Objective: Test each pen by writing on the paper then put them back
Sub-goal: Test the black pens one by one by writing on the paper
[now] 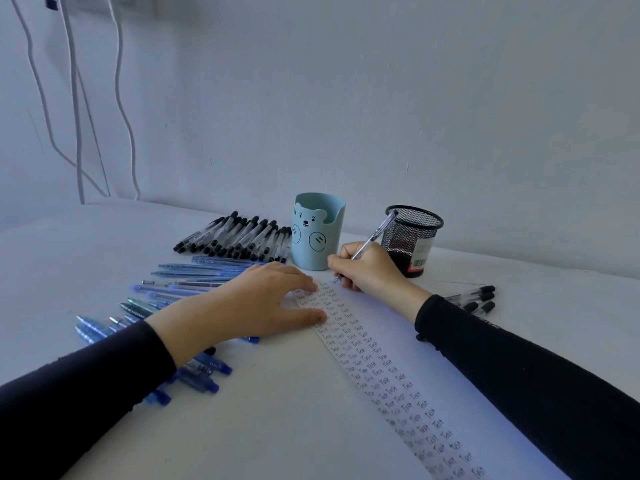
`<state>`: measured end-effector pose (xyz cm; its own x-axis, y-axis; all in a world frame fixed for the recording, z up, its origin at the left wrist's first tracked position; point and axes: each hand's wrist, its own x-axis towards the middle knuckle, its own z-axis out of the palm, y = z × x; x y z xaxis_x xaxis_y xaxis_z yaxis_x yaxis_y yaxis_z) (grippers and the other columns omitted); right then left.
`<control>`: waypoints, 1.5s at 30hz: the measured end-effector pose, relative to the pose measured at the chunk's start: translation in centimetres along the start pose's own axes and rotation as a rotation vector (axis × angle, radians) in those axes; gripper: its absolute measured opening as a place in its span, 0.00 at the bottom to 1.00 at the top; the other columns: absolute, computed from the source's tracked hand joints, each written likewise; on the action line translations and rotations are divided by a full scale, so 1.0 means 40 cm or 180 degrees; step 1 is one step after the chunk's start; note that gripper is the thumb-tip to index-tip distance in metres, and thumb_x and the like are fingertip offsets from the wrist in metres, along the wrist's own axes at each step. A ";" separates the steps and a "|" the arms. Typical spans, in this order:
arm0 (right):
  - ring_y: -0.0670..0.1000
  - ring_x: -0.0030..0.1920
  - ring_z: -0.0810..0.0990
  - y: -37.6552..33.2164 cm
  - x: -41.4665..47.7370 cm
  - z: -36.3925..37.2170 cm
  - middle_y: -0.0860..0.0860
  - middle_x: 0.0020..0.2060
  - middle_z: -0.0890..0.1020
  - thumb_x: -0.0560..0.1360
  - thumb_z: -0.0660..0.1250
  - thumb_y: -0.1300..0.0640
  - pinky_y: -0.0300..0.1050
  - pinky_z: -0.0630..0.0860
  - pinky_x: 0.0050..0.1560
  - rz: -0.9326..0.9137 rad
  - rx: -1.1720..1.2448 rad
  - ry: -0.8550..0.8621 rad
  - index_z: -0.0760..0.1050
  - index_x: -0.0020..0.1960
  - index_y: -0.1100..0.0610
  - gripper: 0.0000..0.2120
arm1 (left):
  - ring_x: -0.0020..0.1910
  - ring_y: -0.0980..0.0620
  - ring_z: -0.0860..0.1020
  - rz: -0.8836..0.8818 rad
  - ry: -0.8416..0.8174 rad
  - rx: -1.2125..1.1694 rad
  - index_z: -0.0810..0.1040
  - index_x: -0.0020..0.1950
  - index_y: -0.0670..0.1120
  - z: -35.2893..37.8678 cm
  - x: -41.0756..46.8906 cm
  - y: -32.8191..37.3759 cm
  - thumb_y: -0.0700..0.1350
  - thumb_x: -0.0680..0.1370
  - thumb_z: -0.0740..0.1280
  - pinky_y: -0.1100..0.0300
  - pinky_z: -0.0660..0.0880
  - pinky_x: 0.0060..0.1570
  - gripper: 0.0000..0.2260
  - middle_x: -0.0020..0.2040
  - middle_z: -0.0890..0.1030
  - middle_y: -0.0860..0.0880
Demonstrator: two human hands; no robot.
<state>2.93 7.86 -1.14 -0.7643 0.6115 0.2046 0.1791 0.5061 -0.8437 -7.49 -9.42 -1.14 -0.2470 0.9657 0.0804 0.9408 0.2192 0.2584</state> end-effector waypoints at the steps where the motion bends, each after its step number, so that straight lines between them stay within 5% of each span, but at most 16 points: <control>1: 0.40 0.21 0.72 0.000 0.000 0.001 0.51 0.22 0.76 0.75 0.69 0.60 0.33 0.70 0.25 -0.0014 -0.0020 -0.0020 0.74 0.33 0.62 0.13 | 0.68 0.60 0.66 -0.0001 -0.0001 0.0005 0.71 0.70 0.58 -0.001 0.000 0.001 0.74 0.68 0.55 0.56 0.62 0.71 0.35 0.69 0.71 0.61; 26: 0.41 0.21 0.73 -0.002 0.001 -0.004 0.47 0.19 0.75 0.74 0.69 0.62 0.34 0.71 0.26 -0.0031 -0.0027 -0.0072 0.73 0.33 0.62 0.12 | 0.70 0.60 0.65 -0.0028 -0.0030 0.0099 0.69 0.71 0.58 -0.004 0.001 0.006 0.71 0.72 0.58 0.58 0.60 0.72 0.32 0.71 0.69 0.60; 35: 0.43 0.23 0.74 0.001 0.005 -0.004 0.54 0.28 0.78 0.73 0.69 0.63 0.36 0.73 0.27 0.0015 0.0080 -0.0028 0.72 0.32 0.61 0.12 | 0.69 0.60 0.65 -0.0021 -0.0034 0.0105 0.69 0.71 0.58 -0.004 0.000 0.006 0.72 0.71 0.57 0.59 0.60 0.71 0.33 0.71 0.69 0.60; 45: 0.43 0.21 0.72 0.002 0.007 -0.008 0.49 0.22 0.77 0.73 0.69 0.63 0.35 0.71 0.26 0.0060 0.0085 0.0023 0.74 0.34 0.64 0.10 | 0.70 0.60 0.65 -0.0029 -0.0049 0.0088 0.69 0.71 0.58 -0.005 0.000 0.006 0.72 0.71 0.57 0.57 0.60 0.72 0.33 0.71 0.69 0.60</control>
<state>2.94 8.25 -0.99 -0.7565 0.6252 0.1919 0.1768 0.4779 -0.8604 -7.29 -9.39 -0.88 -0.2523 0.9656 0.0631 0.9446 0.2316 0.2324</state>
